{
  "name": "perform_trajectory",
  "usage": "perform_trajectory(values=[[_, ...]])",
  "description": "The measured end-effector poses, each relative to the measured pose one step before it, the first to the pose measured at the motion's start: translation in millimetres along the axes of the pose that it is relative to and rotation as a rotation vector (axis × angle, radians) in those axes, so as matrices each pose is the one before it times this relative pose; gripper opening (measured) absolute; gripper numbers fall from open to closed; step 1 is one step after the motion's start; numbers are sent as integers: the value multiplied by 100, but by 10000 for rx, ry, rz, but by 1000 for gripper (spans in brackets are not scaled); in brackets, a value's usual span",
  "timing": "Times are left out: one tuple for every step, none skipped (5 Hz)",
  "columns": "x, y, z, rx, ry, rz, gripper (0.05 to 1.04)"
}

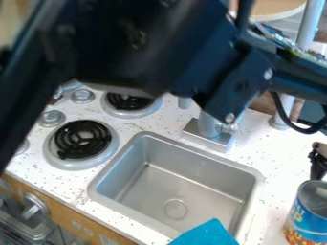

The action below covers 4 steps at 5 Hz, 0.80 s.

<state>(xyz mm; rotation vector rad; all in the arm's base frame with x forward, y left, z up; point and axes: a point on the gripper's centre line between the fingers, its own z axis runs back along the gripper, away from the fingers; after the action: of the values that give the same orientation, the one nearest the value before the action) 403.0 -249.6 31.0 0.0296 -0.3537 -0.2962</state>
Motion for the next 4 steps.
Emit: perform_trajectory(values=[[-1153,115,703,-39,62,-113,1000],[-1215,-1026,919,-91,64,-272,1000],[-669,-1032,716,-76,19,-262,1000],[-101,-134,-45,-51,20,-72,1000]])
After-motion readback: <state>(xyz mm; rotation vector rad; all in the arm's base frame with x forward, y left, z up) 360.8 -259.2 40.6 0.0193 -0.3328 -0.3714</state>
